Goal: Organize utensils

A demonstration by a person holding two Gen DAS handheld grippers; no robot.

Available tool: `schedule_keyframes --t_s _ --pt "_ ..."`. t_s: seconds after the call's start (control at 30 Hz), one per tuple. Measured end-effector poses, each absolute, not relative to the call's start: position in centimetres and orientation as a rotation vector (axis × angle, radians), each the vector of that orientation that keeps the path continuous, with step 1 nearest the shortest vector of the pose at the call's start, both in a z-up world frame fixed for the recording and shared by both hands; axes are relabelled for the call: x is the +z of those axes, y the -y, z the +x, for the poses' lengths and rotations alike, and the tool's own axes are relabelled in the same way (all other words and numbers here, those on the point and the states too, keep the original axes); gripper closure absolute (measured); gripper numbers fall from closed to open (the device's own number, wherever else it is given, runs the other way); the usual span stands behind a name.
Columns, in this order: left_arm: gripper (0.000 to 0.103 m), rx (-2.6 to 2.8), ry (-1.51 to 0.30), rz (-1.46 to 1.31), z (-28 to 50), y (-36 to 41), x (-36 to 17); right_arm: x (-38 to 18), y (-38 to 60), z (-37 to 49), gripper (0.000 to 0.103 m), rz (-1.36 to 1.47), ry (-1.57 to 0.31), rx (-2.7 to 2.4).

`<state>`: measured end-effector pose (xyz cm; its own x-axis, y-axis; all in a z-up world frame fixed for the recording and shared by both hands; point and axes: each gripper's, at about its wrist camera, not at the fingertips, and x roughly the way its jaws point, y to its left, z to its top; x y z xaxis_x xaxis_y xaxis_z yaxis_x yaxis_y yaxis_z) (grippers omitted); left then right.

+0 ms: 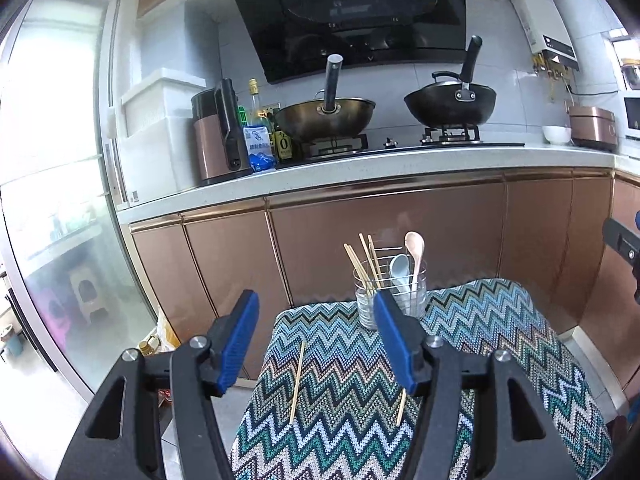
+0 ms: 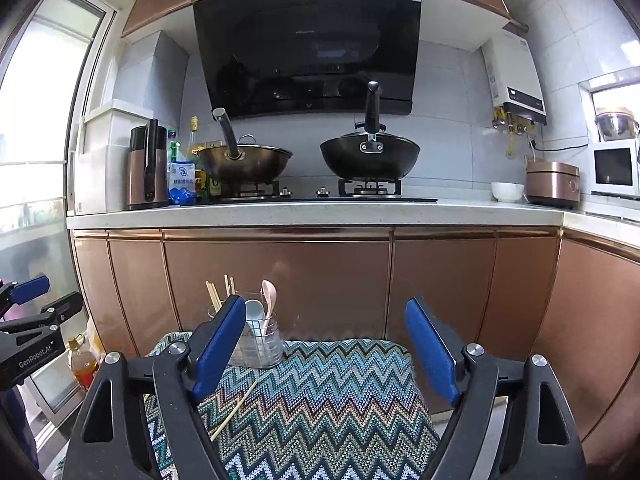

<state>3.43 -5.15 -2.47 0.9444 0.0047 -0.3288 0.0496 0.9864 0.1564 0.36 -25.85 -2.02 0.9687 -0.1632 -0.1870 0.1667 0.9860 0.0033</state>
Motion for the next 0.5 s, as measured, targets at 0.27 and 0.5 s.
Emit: schedule_keyframes --t_s 0.27,0.5 --pt "0.045 -0.018 -0.343 0.181 3.0 5.6 -2.9 -2.3 25.3 0.0 0.022 -0.027 -0.195 -0.203" --pt "0.045 -0.036 -0.360 0.186 2.8 6.2 -3.6 -2.7 25.1 -0.5 0.022 -0.076 -0.229 -0.300"
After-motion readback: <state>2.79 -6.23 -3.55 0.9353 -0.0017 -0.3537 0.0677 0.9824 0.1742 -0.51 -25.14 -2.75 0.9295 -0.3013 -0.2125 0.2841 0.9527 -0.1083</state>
